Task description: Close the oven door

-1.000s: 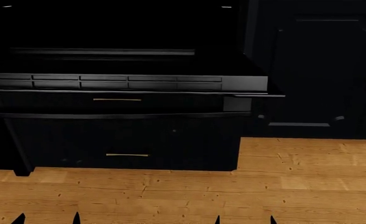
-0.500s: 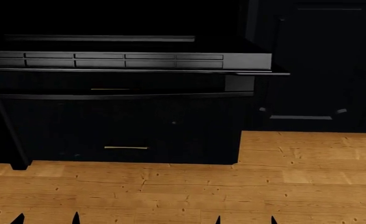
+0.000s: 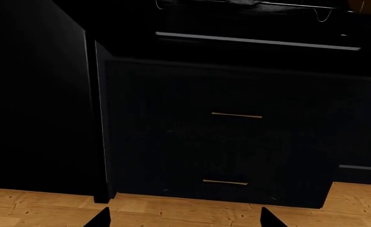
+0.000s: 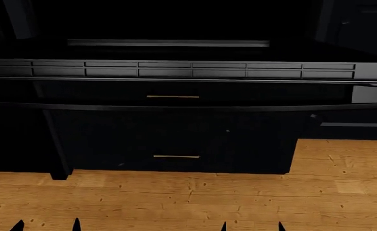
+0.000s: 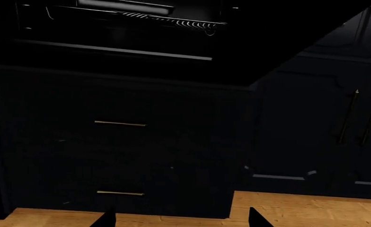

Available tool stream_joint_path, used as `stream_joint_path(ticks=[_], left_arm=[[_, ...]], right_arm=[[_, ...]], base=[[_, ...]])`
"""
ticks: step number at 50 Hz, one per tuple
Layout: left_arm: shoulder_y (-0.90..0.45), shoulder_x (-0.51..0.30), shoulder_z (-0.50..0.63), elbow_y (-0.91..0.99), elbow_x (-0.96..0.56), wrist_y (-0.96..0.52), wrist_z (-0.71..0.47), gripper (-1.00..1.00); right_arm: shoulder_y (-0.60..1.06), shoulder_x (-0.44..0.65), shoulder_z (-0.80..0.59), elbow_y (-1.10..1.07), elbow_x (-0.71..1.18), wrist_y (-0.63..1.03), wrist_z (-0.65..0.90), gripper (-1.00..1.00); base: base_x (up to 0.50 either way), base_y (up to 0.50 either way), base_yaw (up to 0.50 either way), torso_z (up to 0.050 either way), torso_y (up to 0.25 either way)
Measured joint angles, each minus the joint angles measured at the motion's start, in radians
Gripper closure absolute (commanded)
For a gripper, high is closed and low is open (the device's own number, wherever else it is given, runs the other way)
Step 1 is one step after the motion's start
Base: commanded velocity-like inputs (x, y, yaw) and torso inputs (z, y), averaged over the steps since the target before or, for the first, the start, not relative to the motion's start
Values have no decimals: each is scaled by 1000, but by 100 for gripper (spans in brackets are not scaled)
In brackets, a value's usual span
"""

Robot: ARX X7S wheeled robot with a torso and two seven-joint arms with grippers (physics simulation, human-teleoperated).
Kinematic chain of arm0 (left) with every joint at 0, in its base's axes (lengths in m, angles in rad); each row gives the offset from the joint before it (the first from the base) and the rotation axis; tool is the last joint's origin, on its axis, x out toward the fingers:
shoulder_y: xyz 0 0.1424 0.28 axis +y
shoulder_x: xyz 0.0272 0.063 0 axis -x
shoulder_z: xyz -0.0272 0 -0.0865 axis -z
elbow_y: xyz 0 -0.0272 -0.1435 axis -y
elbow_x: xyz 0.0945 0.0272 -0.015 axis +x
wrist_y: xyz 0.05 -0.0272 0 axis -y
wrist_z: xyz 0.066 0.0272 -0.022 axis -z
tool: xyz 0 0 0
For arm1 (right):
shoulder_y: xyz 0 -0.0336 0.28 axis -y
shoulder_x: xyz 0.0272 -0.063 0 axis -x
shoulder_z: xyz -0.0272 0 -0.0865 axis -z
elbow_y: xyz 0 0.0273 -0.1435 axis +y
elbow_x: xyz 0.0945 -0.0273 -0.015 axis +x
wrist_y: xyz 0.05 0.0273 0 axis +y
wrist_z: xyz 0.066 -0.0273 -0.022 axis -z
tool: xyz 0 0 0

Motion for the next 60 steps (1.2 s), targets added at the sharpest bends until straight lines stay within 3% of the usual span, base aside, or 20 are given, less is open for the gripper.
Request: stream_joint_path(ticks=[16, 60], left_arm=[[-2, -5, 5, -5, -11, -1, -8, -100], [-14, -20, 19, -11, -53, -9, -12, -100]], right_arm=[[8, -4, 16, 7, 25, 30, 27, -100], [12, 13, -7, 0, 28, 34, 55, -100]], base=[[55, 21, 0, 0, 0], [489, 0, 0, 0, 0]])
